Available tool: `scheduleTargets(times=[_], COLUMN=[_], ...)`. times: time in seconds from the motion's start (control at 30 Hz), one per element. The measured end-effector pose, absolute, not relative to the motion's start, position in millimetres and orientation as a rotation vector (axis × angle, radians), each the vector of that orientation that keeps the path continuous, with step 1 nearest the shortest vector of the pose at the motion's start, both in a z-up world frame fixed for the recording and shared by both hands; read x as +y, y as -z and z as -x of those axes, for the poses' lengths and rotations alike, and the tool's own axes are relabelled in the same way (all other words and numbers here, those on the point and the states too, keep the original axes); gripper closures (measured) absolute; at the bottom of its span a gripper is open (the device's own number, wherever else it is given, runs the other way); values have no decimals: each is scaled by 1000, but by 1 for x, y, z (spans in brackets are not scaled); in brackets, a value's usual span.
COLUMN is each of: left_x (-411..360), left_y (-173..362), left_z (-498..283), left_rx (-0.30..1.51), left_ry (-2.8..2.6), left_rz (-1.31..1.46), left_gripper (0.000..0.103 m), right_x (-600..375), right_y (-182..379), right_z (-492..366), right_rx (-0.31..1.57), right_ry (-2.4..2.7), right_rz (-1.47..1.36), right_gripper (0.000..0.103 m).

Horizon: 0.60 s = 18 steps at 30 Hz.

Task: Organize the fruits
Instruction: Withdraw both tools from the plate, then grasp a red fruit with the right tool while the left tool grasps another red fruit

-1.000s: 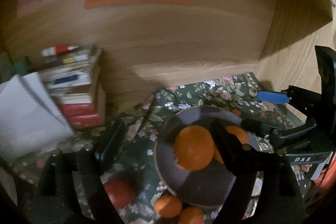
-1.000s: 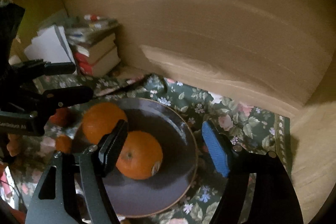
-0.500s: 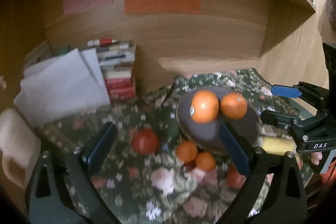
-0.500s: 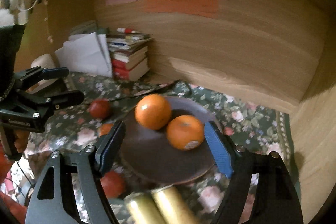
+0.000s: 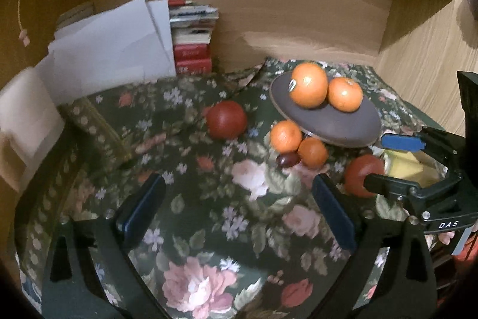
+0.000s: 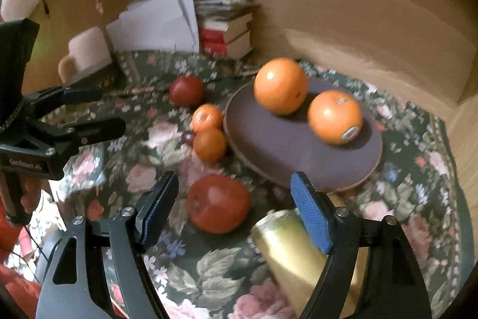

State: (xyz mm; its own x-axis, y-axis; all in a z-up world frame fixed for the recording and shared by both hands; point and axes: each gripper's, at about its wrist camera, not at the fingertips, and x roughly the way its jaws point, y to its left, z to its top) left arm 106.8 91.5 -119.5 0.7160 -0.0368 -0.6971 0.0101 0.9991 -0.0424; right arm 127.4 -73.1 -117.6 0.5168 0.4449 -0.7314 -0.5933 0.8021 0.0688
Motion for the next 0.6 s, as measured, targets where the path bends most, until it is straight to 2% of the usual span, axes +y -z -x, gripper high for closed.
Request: scheduleTargets(times=[0.17, 0.4, 0.53, 0.6], left_x=[97, 108, 113, 116], left_y=[128, 135, 134, 133], left_z=[-104, -114, -125, -132], left_rx=[779, 788, 782, 779], left_ry=[16, 16, 13, 11], left_rz=[32, 52, 51, 51], left_gripper=[3, 3, 3, 3], right_x=[-66, -54, -51, -53], right_y=[125, 132, 133, 132], right_z=[-126, -131, -135, -138], right_rx=[843, 861, 890, 900], right_ry=[-629, -598, -612, -616], right_rz=[207, 298, 333, 317], right_gripper=[36, 40, 56, 56])
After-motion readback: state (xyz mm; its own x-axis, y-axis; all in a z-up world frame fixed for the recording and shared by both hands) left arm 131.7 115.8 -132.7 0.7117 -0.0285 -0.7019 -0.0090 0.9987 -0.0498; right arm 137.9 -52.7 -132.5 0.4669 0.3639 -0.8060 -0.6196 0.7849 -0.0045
